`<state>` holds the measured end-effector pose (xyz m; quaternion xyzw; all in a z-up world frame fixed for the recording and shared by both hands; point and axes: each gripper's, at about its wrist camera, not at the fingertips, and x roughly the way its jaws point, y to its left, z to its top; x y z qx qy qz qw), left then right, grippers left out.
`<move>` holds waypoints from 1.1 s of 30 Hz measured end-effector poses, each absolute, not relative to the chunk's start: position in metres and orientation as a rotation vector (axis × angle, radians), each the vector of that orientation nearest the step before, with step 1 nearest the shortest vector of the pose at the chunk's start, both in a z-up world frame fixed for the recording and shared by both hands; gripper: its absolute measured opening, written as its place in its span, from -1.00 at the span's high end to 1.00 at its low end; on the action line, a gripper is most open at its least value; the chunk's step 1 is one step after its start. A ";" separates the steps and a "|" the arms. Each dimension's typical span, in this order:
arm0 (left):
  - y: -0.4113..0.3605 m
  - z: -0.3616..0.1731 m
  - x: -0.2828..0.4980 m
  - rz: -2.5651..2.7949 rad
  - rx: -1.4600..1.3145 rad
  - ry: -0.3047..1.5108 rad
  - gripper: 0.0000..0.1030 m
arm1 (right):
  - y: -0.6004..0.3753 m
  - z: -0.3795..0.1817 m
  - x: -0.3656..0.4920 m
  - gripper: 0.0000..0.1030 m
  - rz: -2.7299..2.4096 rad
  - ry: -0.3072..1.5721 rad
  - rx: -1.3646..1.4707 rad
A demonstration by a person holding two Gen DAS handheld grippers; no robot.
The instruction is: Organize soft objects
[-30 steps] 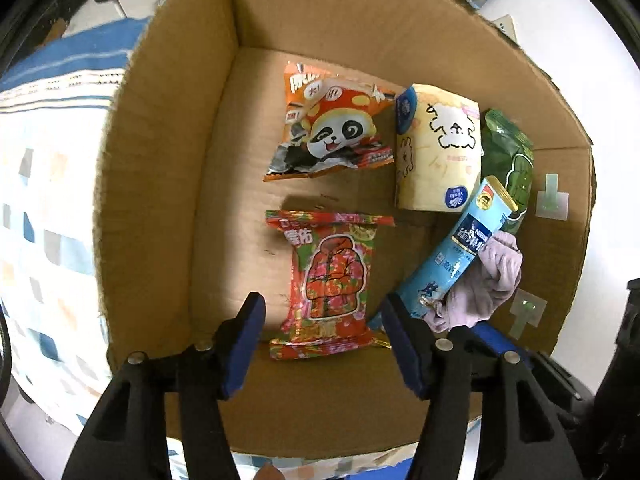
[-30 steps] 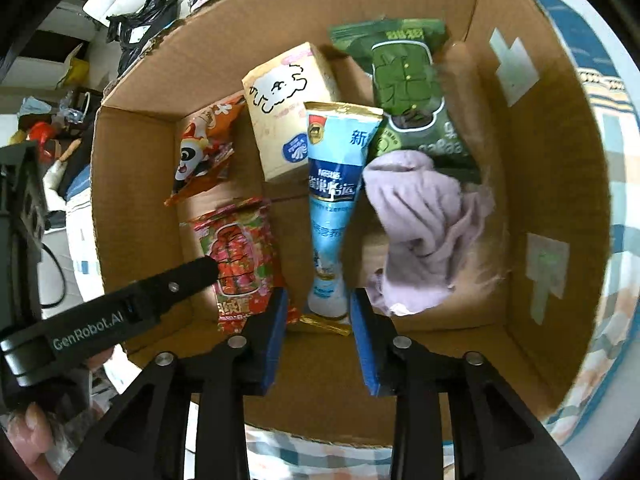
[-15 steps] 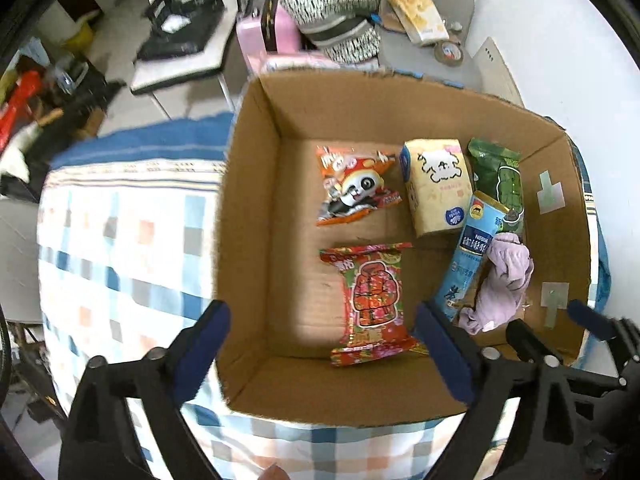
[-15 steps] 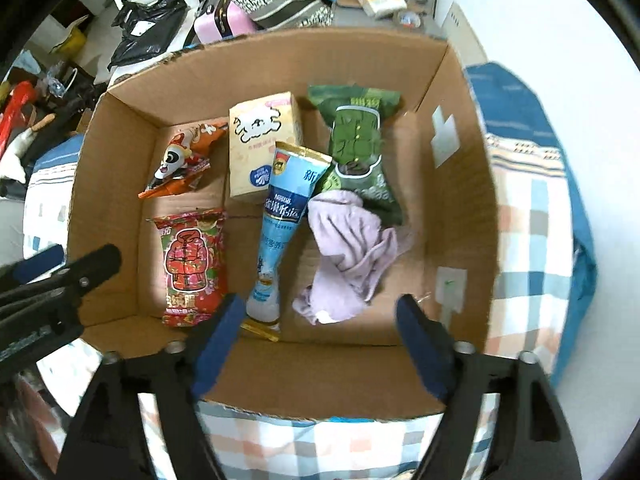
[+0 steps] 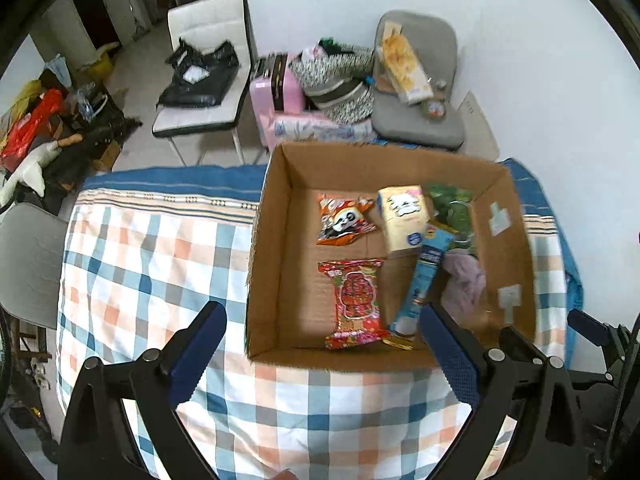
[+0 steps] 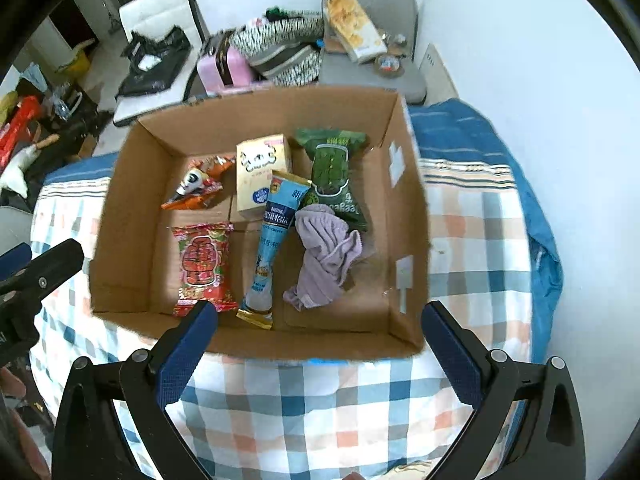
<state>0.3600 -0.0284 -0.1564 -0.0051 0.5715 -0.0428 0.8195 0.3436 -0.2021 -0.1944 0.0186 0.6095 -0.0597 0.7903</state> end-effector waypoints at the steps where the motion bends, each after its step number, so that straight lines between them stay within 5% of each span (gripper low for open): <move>1: -0.029 -0.149 0.353 -0.092 -0.011 1.201 -0.93 | -0.203 -0.183 0.334 -1.00 -0.131 1.288 0.044; 18: -0.008 -0.002 0.218 -0.070 0.036 0.926 -0.93 | -0.189 -0.017 0.192 -1.00 -0.106 0.966 0.063; 33: 0.003 0.054 0.163 -0.094 0.009 0.846 -0.93 | -0.180 0.065 0.125 -1.00 -0.096 0.826 0.046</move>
